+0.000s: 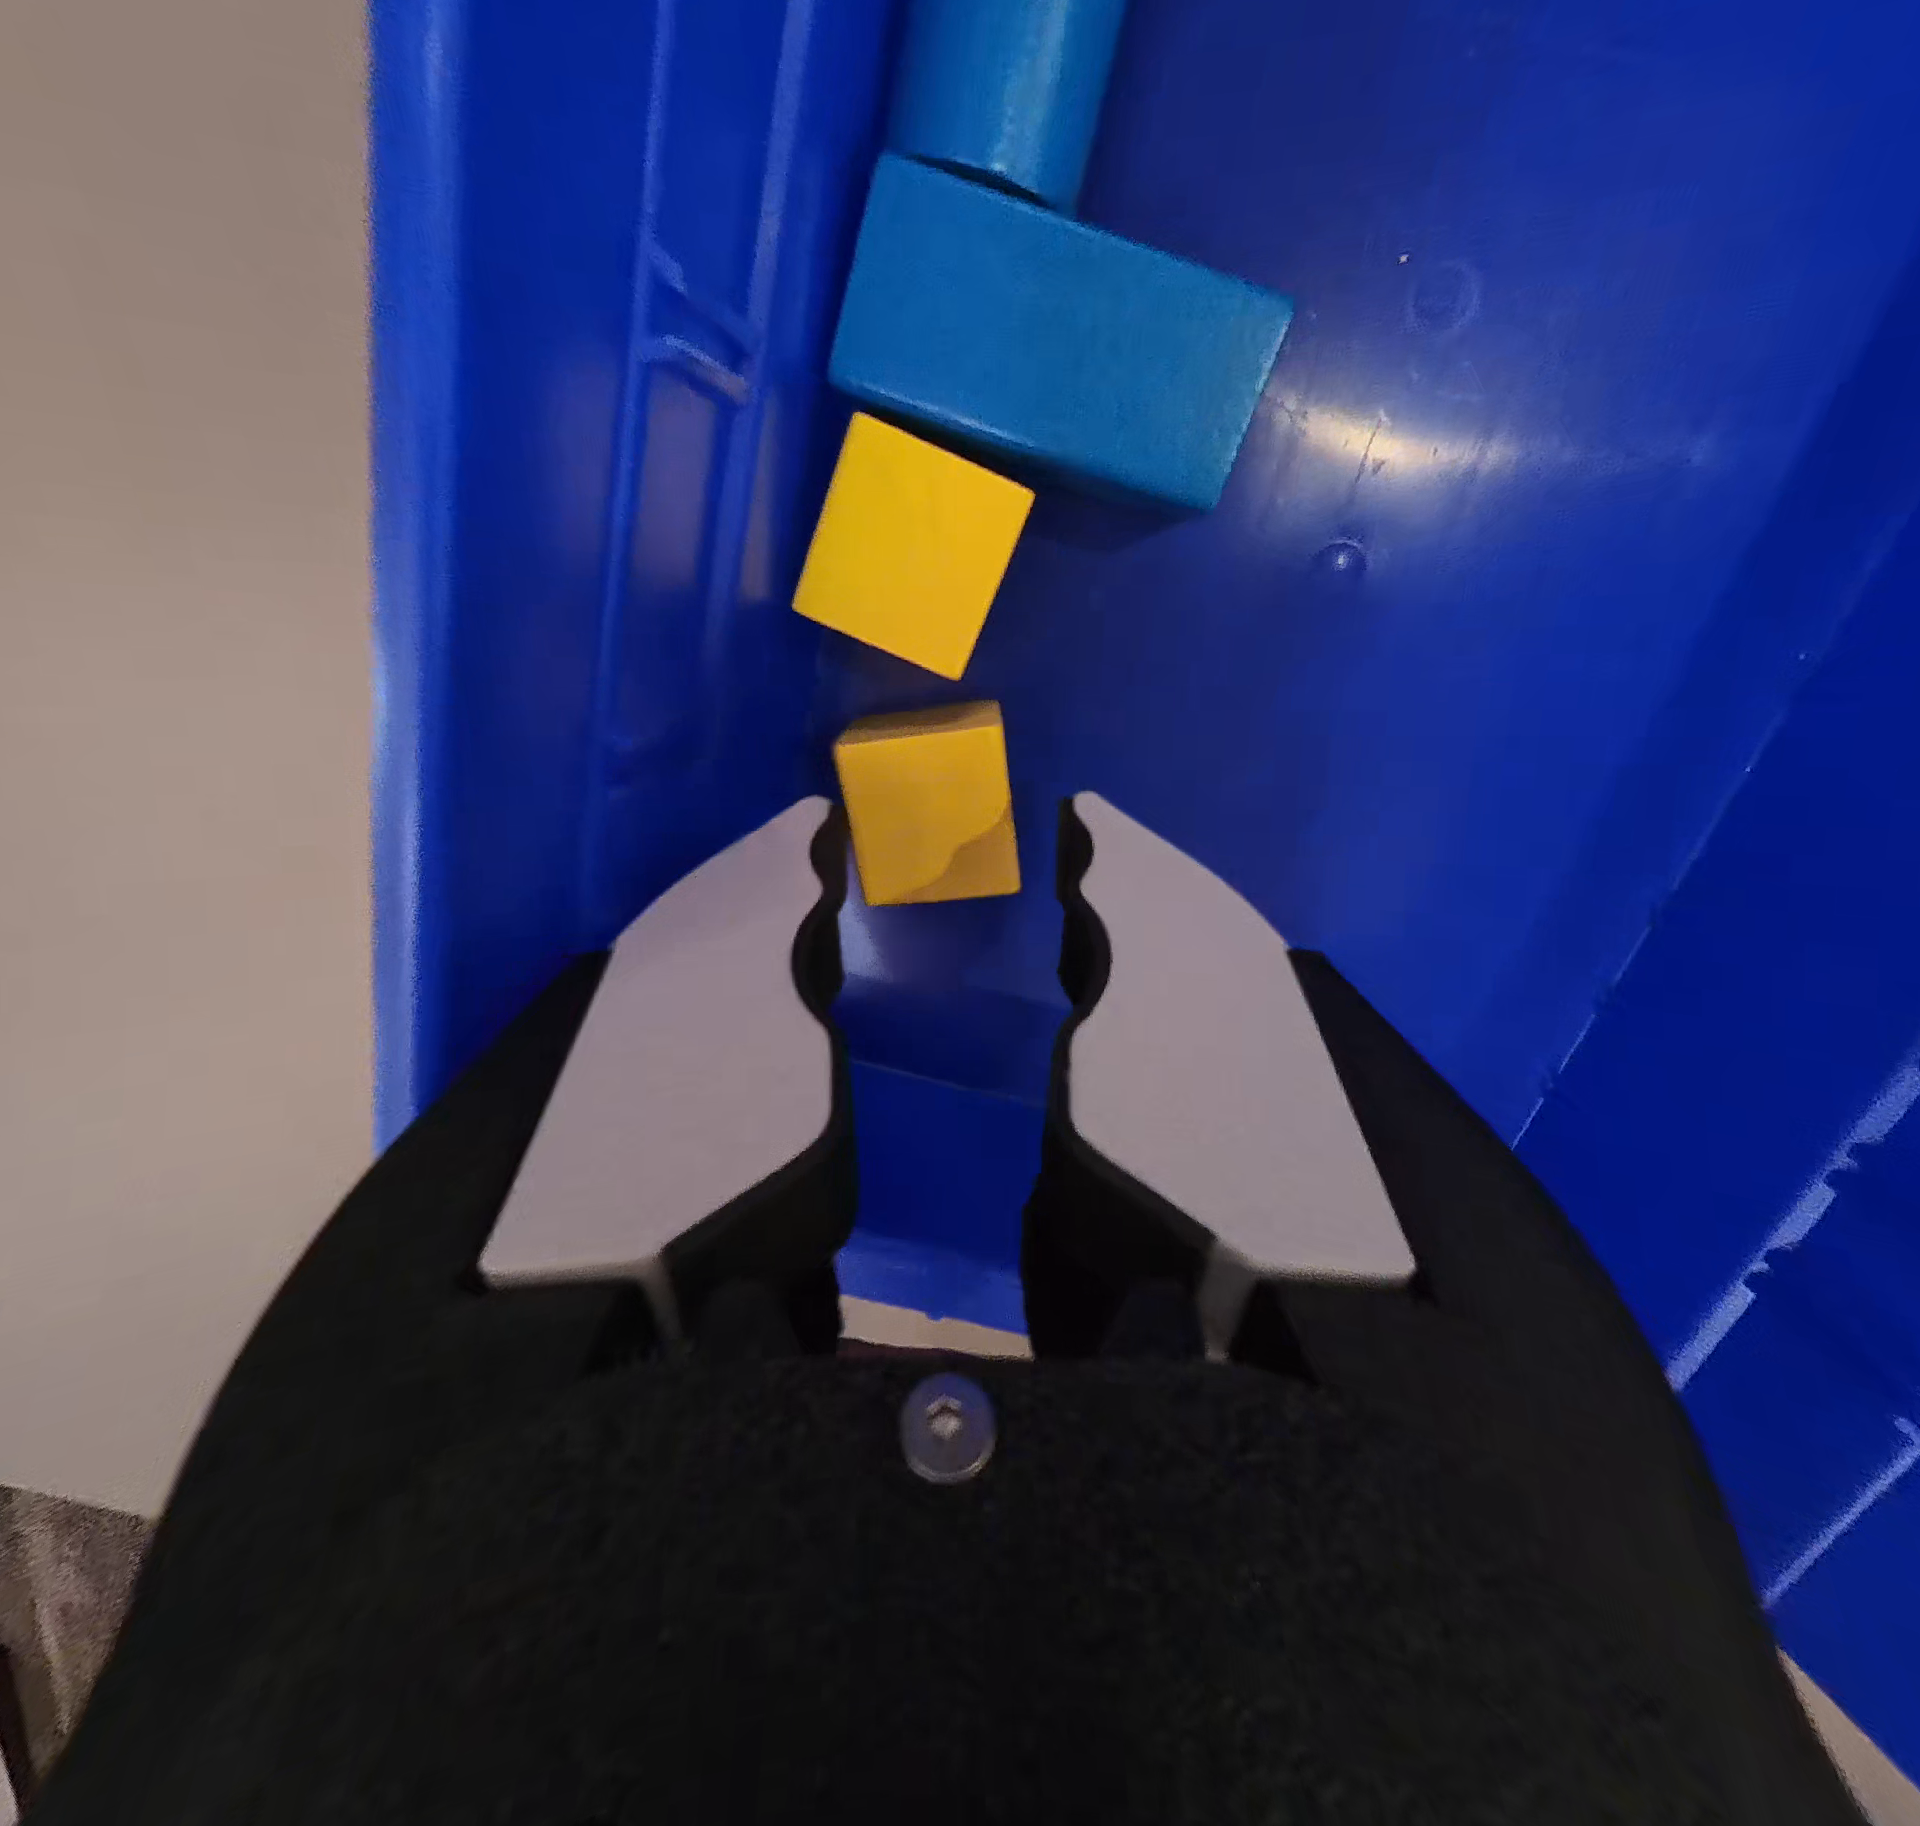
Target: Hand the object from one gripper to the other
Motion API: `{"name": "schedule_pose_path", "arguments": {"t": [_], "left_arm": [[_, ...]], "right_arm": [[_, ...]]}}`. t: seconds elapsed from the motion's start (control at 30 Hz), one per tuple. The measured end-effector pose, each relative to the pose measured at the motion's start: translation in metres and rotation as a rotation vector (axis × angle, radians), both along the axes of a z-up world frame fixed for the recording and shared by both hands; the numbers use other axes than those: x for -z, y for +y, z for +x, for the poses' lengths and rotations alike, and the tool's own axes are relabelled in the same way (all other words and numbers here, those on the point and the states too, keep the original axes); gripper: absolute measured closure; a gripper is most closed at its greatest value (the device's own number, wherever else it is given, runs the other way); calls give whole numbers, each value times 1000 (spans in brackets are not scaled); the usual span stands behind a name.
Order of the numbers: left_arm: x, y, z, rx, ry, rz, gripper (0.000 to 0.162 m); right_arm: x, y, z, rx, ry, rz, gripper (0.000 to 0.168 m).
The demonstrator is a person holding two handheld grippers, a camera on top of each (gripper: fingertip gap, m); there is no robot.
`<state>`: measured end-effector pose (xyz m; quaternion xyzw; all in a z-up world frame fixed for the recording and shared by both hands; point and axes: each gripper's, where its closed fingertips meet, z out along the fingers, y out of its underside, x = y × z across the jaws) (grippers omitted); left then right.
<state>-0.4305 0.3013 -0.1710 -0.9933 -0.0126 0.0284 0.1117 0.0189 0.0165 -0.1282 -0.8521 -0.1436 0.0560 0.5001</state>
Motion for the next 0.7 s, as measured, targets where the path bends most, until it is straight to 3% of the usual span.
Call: {"name": "schedule_pose_path", "arguments": {"t": [0.07,0.17,0.37,0.57,0.7], "left_arm": [[8,-2,3,11,-9,-19,130],[22,-9,10,27,-43,-35,127],[9,-5,36,99,-266,61,128],[-59,-16,97,324,-654,262,128],[-119,-52,153,493,-1007,349,128]], "right_arm": [[0,0,0,-1,2,0,116],[2,0,-1,-3,1,-3,116],[6,0,-7,-16,-15,-8,117],[2,4,-12,-33,-22,21,118],[-13,21,-29,-129,27,68,116]]}}
